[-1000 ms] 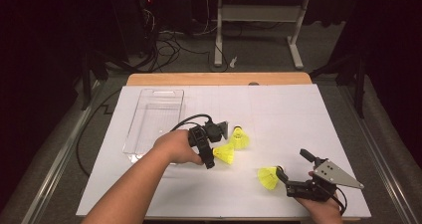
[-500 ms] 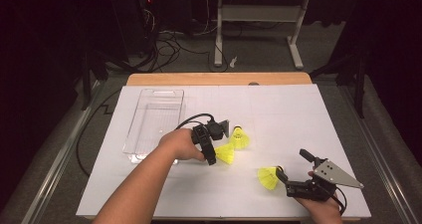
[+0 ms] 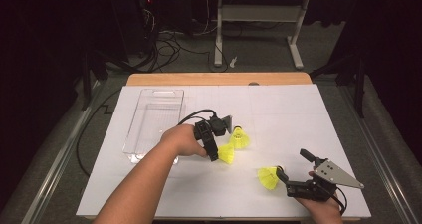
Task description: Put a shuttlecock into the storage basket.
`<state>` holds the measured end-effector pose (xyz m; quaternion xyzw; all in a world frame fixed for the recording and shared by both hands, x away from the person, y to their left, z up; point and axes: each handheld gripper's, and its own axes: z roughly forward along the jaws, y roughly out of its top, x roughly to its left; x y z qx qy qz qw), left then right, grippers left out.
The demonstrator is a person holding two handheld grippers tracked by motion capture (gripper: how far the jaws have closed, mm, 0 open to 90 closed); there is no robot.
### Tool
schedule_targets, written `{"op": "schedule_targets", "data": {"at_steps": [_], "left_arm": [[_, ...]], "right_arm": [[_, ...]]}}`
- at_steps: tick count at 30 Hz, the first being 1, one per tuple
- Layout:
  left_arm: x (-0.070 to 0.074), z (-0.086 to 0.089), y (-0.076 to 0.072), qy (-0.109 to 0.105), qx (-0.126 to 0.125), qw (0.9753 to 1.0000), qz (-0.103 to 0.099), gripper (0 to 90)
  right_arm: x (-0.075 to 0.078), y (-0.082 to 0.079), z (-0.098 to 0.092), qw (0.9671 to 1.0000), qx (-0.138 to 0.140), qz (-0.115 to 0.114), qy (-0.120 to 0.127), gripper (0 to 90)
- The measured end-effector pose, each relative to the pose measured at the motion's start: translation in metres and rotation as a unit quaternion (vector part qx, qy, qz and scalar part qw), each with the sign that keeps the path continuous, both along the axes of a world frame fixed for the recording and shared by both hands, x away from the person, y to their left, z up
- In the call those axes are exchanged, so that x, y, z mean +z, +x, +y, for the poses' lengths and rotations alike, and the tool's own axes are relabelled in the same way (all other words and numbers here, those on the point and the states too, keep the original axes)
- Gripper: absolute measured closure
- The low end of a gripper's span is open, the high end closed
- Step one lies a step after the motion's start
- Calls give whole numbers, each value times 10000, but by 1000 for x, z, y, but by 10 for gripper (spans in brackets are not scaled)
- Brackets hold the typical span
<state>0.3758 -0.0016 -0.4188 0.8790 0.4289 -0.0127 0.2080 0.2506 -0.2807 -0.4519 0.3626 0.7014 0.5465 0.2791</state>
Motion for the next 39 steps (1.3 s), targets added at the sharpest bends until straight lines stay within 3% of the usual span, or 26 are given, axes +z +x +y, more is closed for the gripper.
{"op": "schedule_targets", "data": {"at_steps": [4,20,27,39], "left_arm": [[1,1,3,-58,79,9999,24,329],[-21,-7,4,148,-54,9999,61,363],[-32,-6,6,214,-19,9998,52,415],[-33,-5,6,308,53,9995,-72,550]], "right_arm": [[0,0,0,10000,6,-5,3,3],[0,-1,-2,10000,2,8,25,5],[0,-1,-3,10000,5,9,27,7],[0,-1,-3,10000,-4,11,31,8]]}}
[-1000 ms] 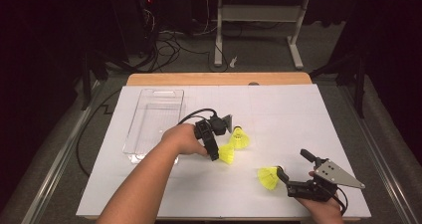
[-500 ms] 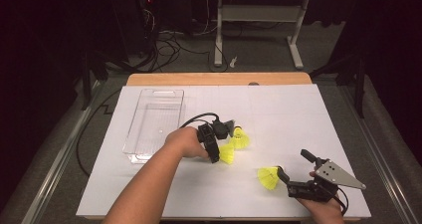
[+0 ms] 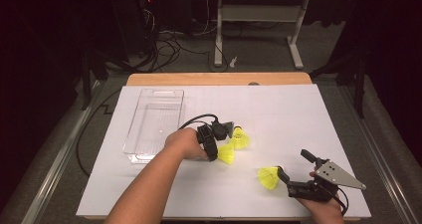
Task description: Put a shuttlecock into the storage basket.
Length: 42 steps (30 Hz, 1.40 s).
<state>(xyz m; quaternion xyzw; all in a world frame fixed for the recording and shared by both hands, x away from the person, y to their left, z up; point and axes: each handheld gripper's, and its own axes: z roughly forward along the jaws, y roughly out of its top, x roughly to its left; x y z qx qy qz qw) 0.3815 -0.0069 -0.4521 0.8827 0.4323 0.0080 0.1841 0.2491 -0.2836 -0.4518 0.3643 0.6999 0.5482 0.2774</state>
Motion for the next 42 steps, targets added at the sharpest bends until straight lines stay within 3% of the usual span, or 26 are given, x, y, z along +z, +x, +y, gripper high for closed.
{"op": "schedule_targets", "data": {"at_steps": [4,21,27,35,42], "left_arm": [[-1,-1,-1,32,2,10000,-61,611],[7,-3,-7,-88,4,9999,-86,626],[19,3,-12,-269,90,9996,-48,626],[24,17,-20,-436,281,9987,-21,626],[24,24,-31,-440,323,9985,44,625]], "right_arm": [[0,0,0,10000,1,-10,-1,8],[1,-2,-2,10000,-11,-37,3,8],[1,-2,-3,10000,-24,-36,-4,8],[1,-2,-1,10000,-8,-53,-18,8],[1,-2,1,10000,22,-51,-52,8]]}}
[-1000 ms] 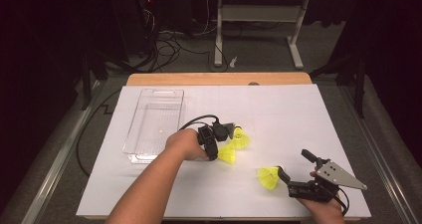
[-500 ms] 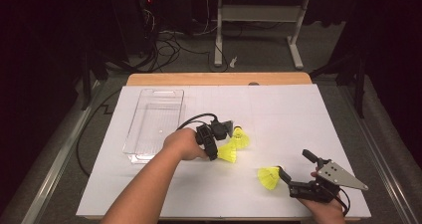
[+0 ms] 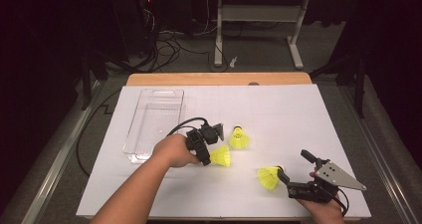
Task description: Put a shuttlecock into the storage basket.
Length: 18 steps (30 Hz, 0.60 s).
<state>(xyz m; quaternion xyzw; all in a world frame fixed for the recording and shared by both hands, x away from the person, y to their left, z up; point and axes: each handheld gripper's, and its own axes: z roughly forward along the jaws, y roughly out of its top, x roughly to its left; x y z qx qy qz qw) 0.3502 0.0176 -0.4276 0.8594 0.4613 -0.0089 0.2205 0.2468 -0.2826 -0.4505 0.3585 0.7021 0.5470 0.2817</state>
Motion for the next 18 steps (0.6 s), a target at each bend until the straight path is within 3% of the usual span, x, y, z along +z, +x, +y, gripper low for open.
{"op": "schedule_targets", "data": {"at_steps": [18], "left_arm": [[7,22,-22,65,52,10000,-27,627]], "right_arm": [[0,-2,1,10000,47,-10,-37,9]]}}
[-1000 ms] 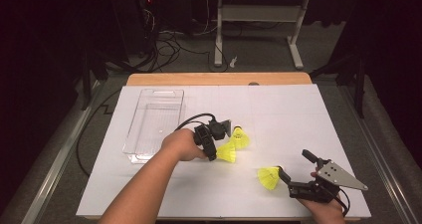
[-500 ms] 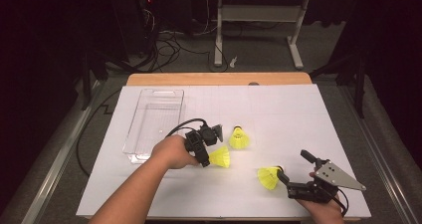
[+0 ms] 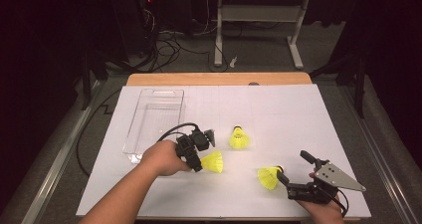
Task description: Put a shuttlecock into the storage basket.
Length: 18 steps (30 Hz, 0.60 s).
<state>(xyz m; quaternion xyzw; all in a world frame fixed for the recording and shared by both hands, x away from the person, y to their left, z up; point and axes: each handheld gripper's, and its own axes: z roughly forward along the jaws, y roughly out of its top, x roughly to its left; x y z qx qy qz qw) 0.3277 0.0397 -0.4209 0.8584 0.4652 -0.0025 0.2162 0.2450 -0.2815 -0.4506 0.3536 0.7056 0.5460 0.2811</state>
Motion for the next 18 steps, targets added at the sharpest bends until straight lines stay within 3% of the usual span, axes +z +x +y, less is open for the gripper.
{"op": "schedule_targets", "data": {"at_steps": [18], "left_arm": [[10,2,-7,-137,44,9998,106,627]], "right_arm": [[0,-1,0,10000,6,-5,14,9]]}}
